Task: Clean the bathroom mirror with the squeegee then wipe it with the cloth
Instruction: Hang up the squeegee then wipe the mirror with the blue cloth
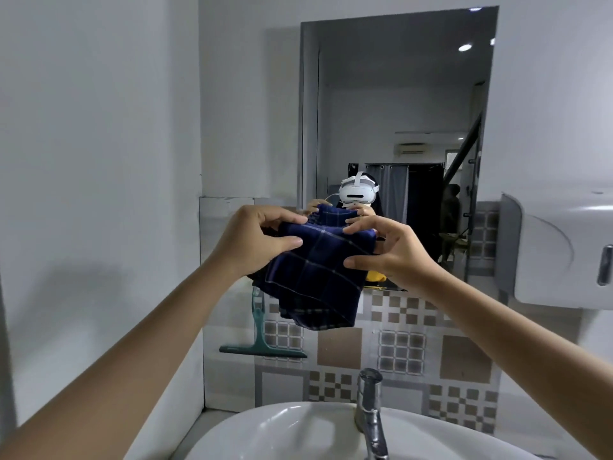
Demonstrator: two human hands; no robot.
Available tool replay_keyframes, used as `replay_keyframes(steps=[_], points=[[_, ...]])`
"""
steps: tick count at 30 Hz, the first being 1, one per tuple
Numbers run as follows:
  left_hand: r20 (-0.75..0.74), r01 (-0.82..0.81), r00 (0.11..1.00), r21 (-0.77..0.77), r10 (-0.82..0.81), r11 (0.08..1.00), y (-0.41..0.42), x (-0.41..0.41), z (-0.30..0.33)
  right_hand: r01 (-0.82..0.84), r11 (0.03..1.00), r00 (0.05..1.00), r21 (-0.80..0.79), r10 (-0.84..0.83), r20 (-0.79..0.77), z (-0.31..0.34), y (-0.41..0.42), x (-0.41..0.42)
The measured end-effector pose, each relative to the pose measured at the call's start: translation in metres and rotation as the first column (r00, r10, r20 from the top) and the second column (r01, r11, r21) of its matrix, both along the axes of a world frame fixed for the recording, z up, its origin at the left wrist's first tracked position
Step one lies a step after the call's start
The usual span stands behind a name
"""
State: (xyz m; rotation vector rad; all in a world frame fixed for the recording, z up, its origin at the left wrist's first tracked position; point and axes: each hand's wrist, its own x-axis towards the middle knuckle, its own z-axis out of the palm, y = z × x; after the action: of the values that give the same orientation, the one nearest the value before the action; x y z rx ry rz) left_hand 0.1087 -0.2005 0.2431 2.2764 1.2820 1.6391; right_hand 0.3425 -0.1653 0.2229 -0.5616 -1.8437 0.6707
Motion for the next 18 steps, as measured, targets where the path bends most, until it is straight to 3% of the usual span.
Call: replay_keyframes(steps=[4,8,18], points=[[0.165,0.146,0.975,0.022,-0.147,0.989,-0.005,0.029,0.001,0.017,1.000,1.000,0.017,-0.017,-0.002,-0.002,-0.014,0.028],[0.357,0.211,0.910,0.040,-0.211,0.977,0.000,0.062,0.000,-0.060,0.997,0.989,-0.051,0.052,-0.136,-0.009,-0.019,0.053],[0.395,0.301,0.873,0.029,-0.287,0.953,0.017,0.129,0.023,-0.112,0.991,0.985,0.068,0.119,-0.121,-0.041,-0.028,0.095]])
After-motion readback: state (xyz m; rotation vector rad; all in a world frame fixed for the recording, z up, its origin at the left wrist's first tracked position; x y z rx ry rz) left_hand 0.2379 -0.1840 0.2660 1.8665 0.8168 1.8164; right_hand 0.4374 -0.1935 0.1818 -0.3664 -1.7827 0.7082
